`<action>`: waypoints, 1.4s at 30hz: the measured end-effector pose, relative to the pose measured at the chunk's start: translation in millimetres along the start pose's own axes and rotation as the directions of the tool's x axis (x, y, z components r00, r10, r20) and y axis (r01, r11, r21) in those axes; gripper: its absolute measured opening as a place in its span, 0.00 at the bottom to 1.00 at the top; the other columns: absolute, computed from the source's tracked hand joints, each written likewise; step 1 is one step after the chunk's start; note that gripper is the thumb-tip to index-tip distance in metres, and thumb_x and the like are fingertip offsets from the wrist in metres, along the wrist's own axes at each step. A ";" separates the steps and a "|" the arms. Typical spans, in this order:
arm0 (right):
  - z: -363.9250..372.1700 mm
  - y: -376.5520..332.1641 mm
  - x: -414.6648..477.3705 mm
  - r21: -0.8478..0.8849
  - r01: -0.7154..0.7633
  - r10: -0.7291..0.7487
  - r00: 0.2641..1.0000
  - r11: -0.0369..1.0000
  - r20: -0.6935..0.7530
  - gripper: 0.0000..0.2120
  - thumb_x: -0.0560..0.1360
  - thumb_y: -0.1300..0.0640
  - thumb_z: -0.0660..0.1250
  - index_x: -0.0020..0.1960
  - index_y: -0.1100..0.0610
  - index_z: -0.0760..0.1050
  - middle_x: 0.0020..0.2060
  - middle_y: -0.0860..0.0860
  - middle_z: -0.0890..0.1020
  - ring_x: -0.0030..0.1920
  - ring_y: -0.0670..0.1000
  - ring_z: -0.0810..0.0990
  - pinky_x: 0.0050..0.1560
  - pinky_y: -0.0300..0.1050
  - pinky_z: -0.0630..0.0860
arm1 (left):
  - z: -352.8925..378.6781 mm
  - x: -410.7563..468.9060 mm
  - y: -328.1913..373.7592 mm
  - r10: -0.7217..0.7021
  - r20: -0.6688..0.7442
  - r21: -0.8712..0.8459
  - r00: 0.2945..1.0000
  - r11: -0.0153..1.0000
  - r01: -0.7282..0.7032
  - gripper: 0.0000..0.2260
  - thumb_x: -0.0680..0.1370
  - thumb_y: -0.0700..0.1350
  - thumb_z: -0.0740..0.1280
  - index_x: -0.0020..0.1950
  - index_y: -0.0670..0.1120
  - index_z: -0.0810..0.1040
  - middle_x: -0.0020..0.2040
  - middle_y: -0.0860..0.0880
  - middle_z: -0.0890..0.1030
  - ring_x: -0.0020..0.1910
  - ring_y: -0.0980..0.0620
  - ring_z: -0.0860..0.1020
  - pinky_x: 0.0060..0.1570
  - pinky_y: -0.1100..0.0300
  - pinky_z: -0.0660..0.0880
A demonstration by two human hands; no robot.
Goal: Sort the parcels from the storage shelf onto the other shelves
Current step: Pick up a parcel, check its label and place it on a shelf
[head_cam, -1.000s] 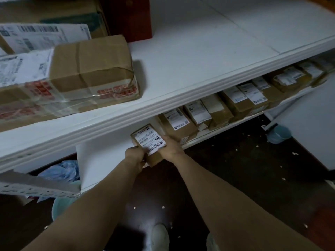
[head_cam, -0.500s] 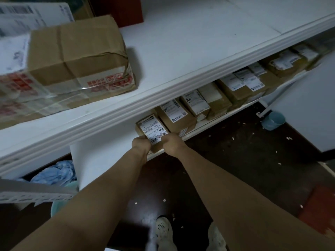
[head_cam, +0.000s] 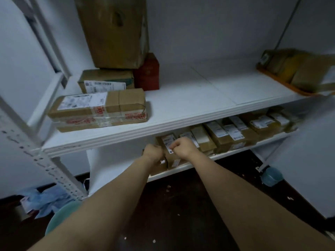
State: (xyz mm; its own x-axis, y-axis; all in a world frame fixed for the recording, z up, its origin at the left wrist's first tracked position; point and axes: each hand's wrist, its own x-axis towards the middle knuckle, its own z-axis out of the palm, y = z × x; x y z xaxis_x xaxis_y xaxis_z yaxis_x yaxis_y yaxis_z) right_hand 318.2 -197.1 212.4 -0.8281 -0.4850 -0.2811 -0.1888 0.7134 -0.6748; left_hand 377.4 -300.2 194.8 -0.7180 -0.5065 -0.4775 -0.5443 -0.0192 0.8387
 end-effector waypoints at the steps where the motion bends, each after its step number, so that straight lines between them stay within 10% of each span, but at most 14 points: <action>1: -7.4 -8.0 -6.5 0.012 0.031 -0.031 0.999 0.999 -0.023 0.13 0.76 0.66 0.62 0.53 0.61 0.83 0.55 0.57 0.83 0.59 0.55 0.78 0.63 0.47 0.73 | -4.1 -11.3 7.2 0.042 -0.027 -0.027 0.999 0.999 -0.043 0.10 0.78 0.33 0.60 0.38 0.41 0.75 0.38 0.42 0.75 0.34 0.46 0.73 0.29 0.63 0.67; 7: -20.6 -63.1 -31.9 0.105 0.189 -0.179 0.978 0.976 -0.105 0.14 0.75 0.68 0.61 0.54 0.61 0.83 0.54 0.57 0.83 0.57 0.55 0.79 0.63 0.49 0.74 | -52.7 -68.6 43.2 0.223 -0.299 -0.097 0.928 0.960 -0.262 0.13 0.77 0.34 0.59 0.35 0.40 0.78 0.31 0.45 0.79 0.29 0.49 0.74 0.28 0.63 0.70; 12: -18.1 -95.1 -32.0 0.060 0.236 -0.228 0.966 0.970 -0.119 0.18 0.76 0.68 0.59 0.64 0.61 0.76 0.62 0.57 0.78 0.63 0.56 0.75 0.64 0.45 0.70 | -100.8 -68.8 54.3 0.258 -0.532 -0.003 0.807 0.952 -0.306 0.10 0.76 0.34 0.60 0.39 0.43 0.78 0.44 0.45 0.80 0.45 0.46 0.77 0.53 0.51 0.77; 21: -12.7 -156.8 21.3 -0.149 0.182 -0.207 0.963 0.972 -0.172 0.44 0.69 0.58 0.74 0.77 0.56 0.52 0.74 0.57 0.58 0.74 0.58 0.57 0.73 0.51 0.61 | -194.8 -30.8 83.8 0.011 -0.797 -0.011 0.604 0.999 -0.032 0.21 0.77 0.41 0.62 0.70 0.45 0.68 0.72 0.40 0.60 0.70 0.40 0.60 0.69 0.48 0.60; 25: -8.2 -180.6 43.9 -0.419 0.166 -0.207 0.977 0.893 -0.052 0.58 0.67 0.52 0.77 0.78 0.55 0.35 0.78 0.55 0.41 0.77 0.56 0.38 0.75 0.56 0.40 | -222.6 -11.8 86.3 -0.130 -0.762 -0.116 0.634 0.991 0.064 0.25 0.76 0.43 0.62 0.73 0.41 0.62 0.73 0.39 0.58 0.71 0.41 0.58 0.69 0.49 0.58; 30: -7.1 -195.4 63.4 -0.531 0.173 -0.174 0.983 0.830 0.049 0.63 0.65 0.54 0.77 0.75 0.56 0.27 0.77 0.56 0.37 0.77 0.55 0.35 0.75 0.57 0.37 | -244.4 9.2 85.0 -0.235 -0.693 -0.214 0.682 0.970 0.118 0.26 0.76 0.46 0.63 0.72 0.40 0.61 0.72 0.38 0.60 0.71 0.40 0.61 0.70 0.49 0.60; 36: -9.9 -194.6 79.2 -0.560 0.210 -0.176 0.978 0.801 0.115 0.65 0.64 0.51 0.78 0.76 0.57 0.28 0.78 0.57 0.46 0.78 0.56 0.42 0.76 0.58 0.42 | -249.0 29.5 68.7 -0.253 -0.655 -0.307 0.712 0.950 0.055 0.26 0.68 0.49 0.57 0.64 0.42 0.72 0.61 0.40 0.75 0.58 0.40 0.74 0.60 0.46 0.74; 42: -15.7 -179.1 65.4 -0.490 0.248 -0.256 0.965 0.836 0.053 0.58 0.56 0.49 0.83 0.76 0.55 0.52 0.66 0.54 0.58 0.69 0.56 0.57 0.69 0.51 0.66 | -237.5 8.8 71.6 -0.249 -0.680 -0.389 0.690 0.920 -0.051 0.25 0.72 0.49 0.57 0.67 0.42 0.69 0.64 0.39 0.73 0.60 0.37 0.73 0.60 0.43 0.72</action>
State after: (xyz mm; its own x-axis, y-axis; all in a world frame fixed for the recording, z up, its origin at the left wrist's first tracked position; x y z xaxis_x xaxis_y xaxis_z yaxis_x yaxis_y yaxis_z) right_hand 289.6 -348.6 325.5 -0.7231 -0.6774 -0.1350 -0.6220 0.7236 -0.2994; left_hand 435.2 -510.8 312.8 -0.0649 -0.9305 -0.3604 -0.2957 -0.3270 0.8976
